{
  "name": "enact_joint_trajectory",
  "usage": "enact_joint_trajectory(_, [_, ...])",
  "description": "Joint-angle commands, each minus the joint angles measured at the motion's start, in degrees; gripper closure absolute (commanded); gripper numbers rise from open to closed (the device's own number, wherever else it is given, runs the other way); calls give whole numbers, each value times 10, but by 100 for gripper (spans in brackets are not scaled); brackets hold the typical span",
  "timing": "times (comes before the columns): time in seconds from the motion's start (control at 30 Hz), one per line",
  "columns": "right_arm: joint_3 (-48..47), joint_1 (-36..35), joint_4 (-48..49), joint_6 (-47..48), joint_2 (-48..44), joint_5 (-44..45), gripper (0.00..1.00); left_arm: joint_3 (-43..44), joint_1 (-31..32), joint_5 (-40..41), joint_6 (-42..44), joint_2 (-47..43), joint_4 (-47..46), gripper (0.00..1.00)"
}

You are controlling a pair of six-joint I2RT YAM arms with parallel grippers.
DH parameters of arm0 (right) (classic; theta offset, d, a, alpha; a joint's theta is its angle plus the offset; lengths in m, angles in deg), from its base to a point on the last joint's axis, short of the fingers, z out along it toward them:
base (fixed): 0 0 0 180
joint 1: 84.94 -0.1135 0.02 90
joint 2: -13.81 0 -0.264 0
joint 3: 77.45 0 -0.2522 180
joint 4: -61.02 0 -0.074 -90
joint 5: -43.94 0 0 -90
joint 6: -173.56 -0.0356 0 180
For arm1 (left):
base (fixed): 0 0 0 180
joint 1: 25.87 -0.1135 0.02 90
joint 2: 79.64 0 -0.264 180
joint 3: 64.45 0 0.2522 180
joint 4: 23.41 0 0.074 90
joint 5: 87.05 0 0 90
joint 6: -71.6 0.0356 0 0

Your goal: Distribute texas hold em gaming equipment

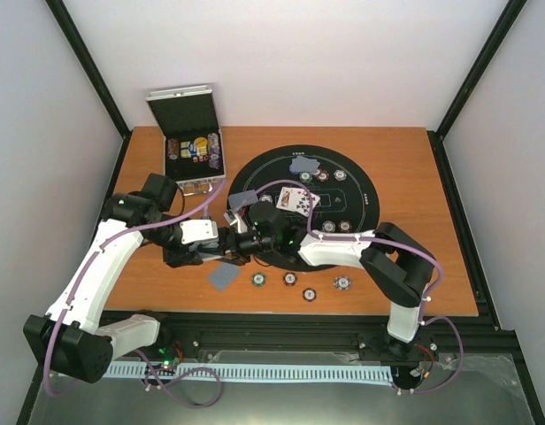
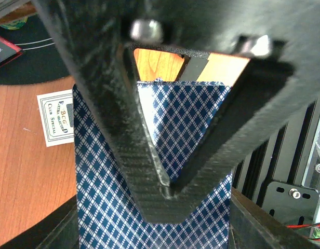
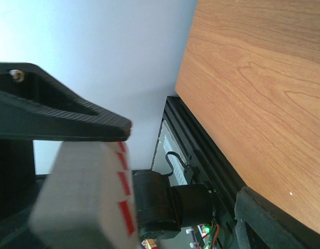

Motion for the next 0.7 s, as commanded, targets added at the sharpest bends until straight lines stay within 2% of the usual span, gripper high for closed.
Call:
enact_joint_trajectory(0.0, [5,3,17,-13,15,-7,24,25,-1,-11,-3,-7,6,98])
enact_joint_trajectory(0.07, [24,11,28,-23,14,-10,28,27,-1,-12,-3,-7,7,98])
enact_joint_trajectory(0.37, [81,40,38,-20,-24,-11,33,28,0,-15,-2,-5,6,98])
enact_joint_trajectory(0.53, [73,42,32,-17,-33,-13,37,28,-1,-15,-2,-5,6,98])
enact_joint_trajectory(0.67, [59,42,24,-15,-45,-13,44,29,-1,-12,-1,-6,7,98])
